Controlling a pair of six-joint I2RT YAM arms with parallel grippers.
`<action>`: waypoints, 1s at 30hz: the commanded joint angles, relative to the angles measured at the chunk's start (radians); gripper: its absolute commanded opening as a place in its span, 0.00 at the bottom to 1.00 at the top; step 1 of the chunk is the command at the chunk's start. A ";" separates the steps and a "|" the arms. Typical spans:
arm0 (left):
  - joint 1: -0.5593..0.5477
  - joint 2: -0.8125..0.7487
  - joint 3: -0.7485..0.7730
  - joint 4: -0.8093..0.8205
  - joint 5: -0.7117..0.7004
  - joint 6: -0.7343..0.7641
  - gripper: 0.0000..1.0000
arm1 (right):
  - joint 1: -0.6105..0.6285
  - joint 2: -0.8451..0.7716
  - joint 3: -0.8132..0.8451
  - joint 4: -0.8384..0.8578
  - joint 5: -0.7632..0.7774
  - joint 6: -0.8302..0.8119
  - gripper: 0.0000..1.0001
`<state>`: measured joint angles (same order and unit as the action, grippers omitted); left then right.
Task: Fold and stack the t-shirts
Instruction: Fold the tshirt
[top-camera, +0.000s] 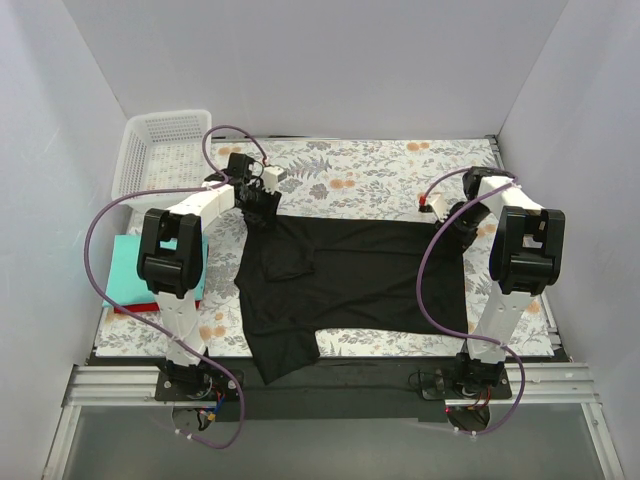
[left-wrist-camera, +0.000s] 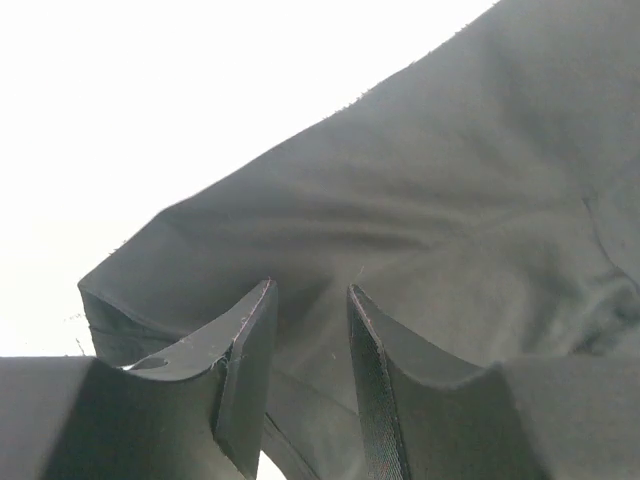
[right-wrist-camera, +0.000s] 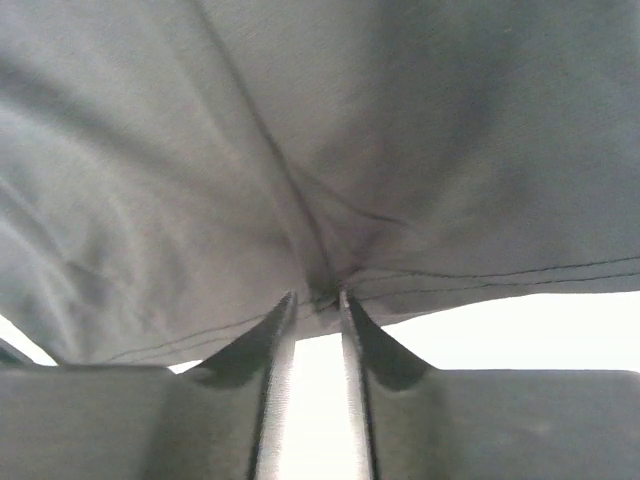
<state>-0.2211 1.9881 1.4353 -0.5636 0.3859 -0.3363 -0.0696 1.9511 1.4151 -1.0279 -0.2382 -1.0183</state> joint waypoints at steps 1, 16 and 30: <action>0.011 0.012 0.062 0.001 -0.032 -0.069 0.33 | -0.006 -0.046 0.060 -0.095 -0.029 -0.068 0.32; 0.072 0.075 0.159 -0.007 -0.053 -0.208 0.41 | -0.013 0.158 0.445 -0.132 -0.154 0.159 0.43; 0.097 0.141 0.113 -0.022 -0.229 -0.181 0.29 | -0.013 0.266 0.346 0.012 -0.006 0.238 0.35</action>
<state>-0.1444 2.1189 1.5650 -0.5667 0.2596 -0.5407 -0.0784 2.2185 1.8011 -1.0523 -0.2981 -0.8009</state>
